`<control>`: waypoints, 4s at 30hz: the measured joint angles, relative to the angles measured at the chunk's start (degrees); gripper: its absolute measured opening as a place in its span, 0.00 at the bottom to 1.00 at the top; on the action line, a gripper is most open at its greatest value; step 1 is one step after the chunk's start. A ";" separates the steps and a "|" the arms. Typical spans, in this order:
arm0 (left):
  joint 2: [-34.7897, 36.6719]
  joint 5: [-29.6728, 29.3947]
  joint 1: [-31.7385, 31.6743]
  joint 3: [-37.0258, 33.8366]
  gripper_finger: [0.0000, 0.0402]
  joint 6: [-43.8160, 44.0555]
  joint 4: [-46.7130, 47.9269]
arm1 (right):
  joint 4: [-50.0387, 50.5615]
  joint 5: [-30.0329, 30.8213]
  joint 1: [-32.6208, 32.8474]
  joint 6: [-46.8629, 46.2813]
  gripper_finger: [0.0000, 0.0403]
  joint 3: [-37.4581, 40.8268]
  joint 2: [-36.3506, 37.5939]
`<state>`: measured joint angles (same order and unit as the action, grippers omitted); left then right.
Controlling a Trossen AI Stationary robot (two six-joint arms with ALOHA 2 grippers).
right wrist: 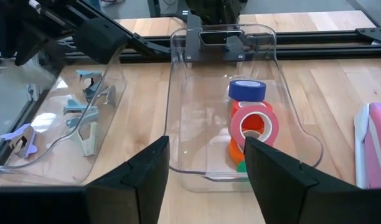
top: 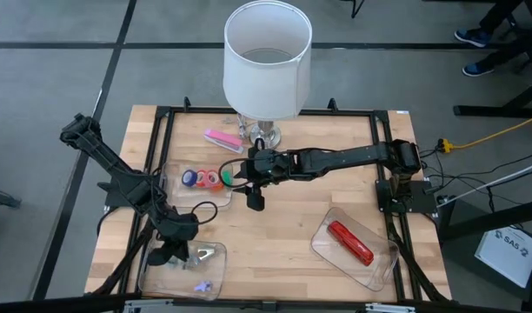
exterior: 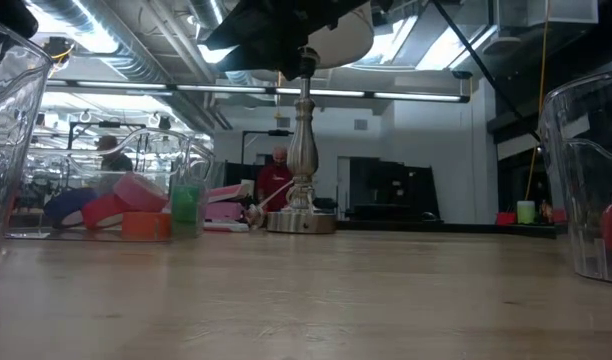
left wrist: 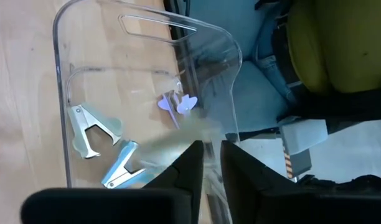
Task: Pick and place Stapler, Stapler remover, tape
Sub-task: Put the gray staple remover into the bottom left transparent bin, then put the pink stapler into the bottom right transparent bin
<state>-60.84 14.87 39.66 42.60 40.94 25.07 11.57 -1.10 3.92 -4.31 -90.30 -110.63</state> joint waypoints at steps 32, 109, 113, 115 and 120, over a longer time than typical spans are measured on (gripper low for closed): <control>14.50 -10.38 -9.57 -0.01 0.13 -21.97 1.46 | 0.05 0.00 0.02 0.23 0.52 0.00 0.00; -11.22 -6.06 -84.02 6.52 0.60 -73.07 8.65 | 10.20 -0.41 -0.90 -5.70 0.52 0.00 0.00; -14.22 -8.06 -83.97 6.52 0.64 -73.22 8.03 | 11.00 -0.62 -0.87 -4.28 0.52 0.00 0.00; -15.76 -7.92 -83.95 6.52 0.65 -73.51 8.02 | 11.02 -0.63 -0.88 -3.70 0.52 0.00 0.00; -20.29 -7.82 -83.95 6.52 0.64 -76.81 6.53 | 11.02 -0.63 -0.92 -1.87 0.52 0.00 0.00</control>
<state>-81.13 7.05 -44.29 49.12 -35.87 31.60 22.59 -1.74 3.01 -6.17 -90.30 -110.63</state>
